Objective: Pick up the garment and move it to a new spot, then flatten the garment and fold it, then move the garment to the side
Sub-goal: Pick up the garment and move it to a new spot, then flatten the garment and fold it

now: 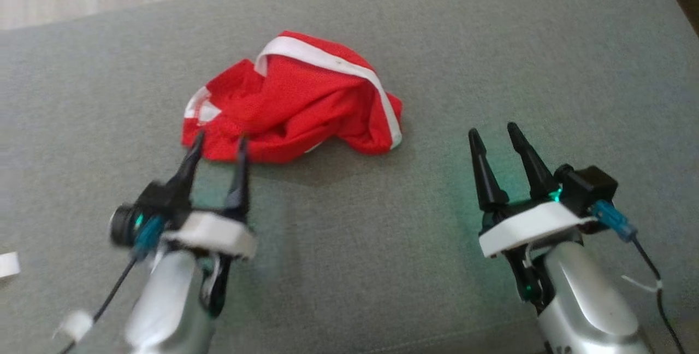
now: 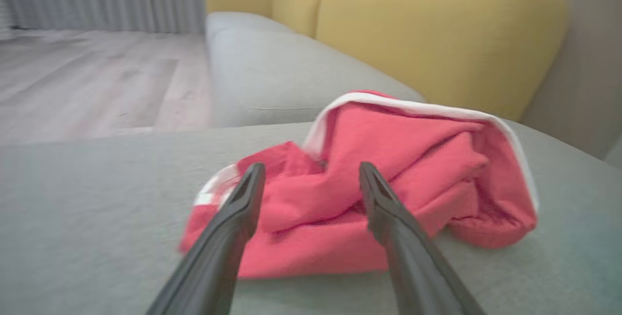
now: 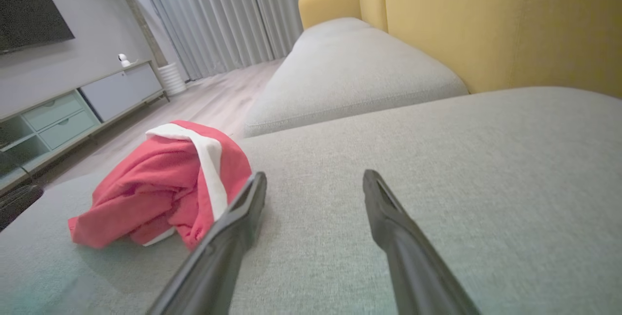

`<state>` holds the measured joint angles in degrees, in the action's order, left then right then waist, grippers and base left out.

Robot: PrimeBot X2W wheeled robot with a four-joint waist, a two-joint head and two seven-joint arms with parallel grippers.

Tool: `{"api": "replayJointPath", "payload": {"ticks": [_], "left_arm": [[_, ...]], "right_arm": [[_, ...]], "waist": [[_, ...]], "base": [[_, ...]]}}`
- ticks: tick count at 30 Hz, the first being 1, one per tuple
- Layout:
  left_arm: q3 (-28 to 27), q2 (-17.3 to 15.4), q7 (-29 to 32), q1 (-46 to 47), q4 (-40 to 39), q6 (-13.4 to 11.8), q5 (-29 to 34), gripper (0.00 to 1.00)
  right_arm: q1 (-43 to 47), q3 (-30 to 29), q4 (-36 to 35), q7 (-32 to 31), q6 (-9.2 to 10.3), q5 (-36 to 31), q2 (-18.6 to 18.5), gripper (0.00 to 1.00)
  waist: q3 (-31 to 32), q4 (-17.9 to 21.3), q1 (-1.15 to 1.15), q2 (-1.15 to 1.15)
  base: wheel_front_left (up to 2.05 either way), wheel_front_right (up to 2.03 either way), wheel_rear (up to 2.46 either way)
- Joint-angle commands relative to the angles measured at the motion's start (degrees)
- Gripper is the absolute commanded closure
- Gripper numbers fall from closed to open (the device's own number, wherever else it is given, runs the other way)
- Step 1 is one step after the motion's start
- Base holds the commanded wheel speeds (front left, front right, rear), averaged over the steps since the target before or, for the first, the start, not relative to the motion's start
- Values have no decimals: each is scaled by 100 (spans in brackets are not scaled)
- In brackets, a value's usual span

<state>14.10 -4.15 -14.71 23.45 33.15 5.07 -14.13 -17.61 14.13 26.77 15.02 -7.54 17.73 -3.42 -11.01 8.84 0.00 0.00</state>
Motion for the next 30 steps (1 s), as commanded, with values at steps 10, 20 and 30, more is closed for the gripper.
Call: {"api": "replayJointPath", "payload": {"ticks": [10, 20, 30], "left_arm": [[-1380, -17, -29, -1503, -1049, -226, 299, 0], [-1827, 114, -29, -2284, -1360, -81, 529, 0], [-1316, 125, -29, -1977, -1255, -55, 258, 0]], "right_arm": [[359, -32, -87, -2, 5, -66, 54, 0], [592, -50, 57, -2, 5, -115, 54, 0], [4, -232, 552, -2, 5, -429, 54, 0]], "waist": [[571, -578, 0, 0], [716, -817, 0, 0], [303, -1398, 0, 0]], "base": [[0, 0, 0], [0, 0, 0], [0, 0, 0]]}}
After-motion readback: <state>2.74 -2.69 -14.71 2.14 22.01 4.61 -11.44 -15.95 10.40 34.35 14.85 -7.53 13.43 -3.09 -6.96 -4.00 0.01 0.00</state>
